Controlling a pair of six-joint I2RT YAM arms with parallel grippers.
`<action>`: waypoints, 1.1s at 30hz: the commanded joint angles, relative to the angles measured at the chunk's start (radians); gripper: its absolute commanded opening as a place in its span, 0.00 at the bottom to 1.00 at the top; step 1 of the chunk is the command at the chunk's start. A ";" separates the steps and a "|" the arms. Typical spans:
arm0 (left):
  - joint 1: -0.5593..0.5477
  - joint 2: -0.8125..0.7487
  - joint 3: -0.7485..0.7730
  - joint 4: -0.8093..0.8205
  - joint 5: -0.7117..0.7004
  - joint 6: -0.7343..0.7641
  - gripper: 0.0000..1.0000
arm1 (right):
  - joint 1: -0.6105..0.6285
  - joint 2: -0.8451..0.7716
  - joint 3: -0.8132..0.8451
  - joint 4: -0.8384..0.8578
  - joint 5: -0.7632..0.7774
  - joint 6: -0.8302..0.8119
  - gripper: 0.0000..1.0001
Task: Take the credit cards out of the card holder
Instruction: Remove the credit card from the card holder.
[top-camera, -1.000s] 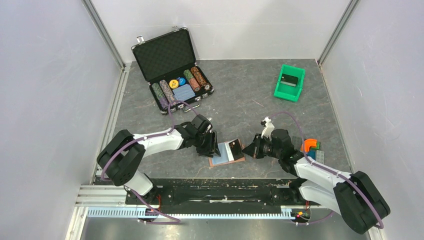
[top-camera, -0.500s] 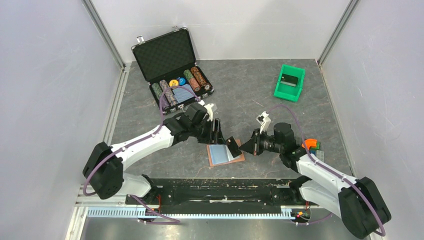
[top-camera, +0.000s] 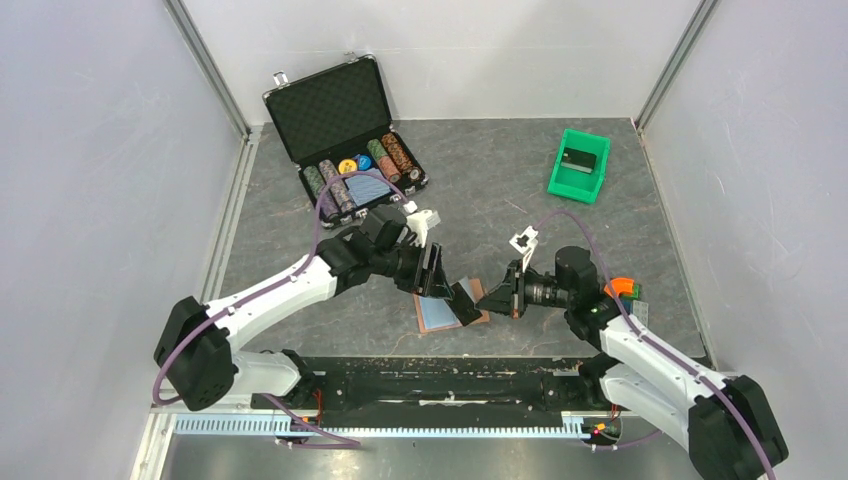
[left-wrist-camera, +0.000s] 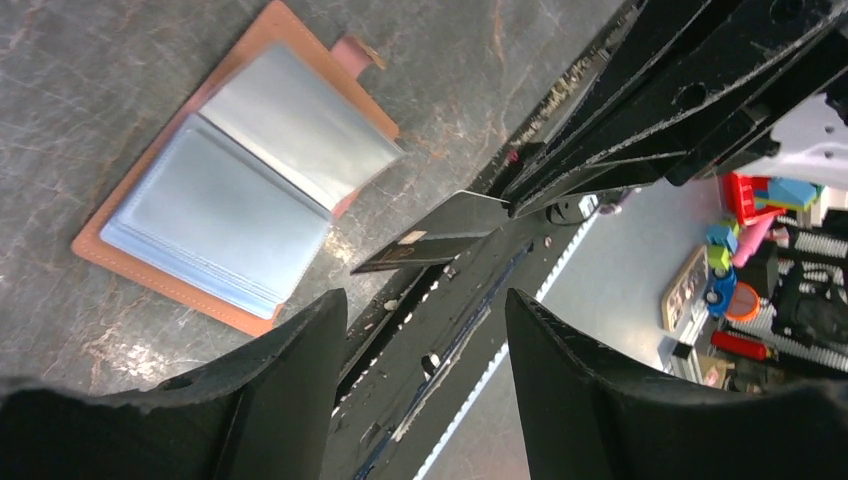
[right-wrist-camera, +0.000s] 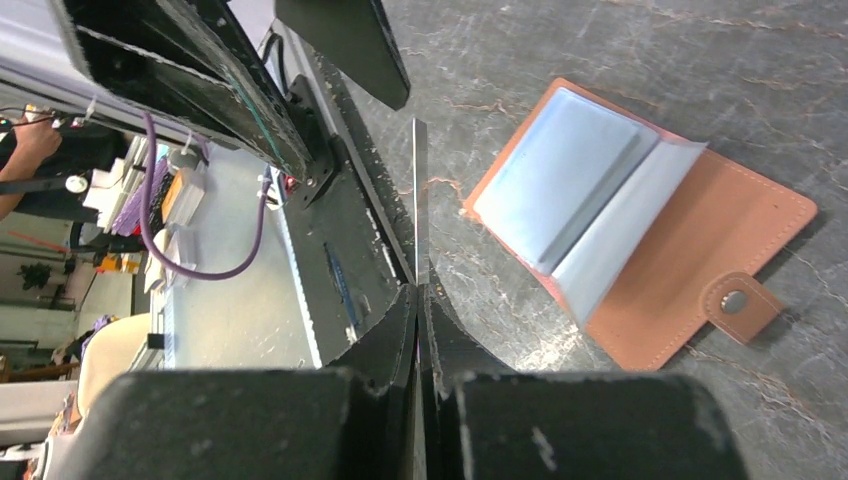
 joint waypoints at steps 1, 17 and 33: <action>0.003 0.015 0.046 -0.010 0.141 0.101 0.67 | -0.003 -0.041 0.006 0.053 -0.091 0.011 0.00; 0.002 0.044 0.010 0.146 0.326 -0.010 0.02 | -0.003 -0.039 0.024 0.121 -0.062 0.072 0.02; 0.046 -0.259 -0.157 0.422 -0.203 -0.521 0.02 | -0.005 -0.230 0.225 -0.005 0.308 0.166 0.63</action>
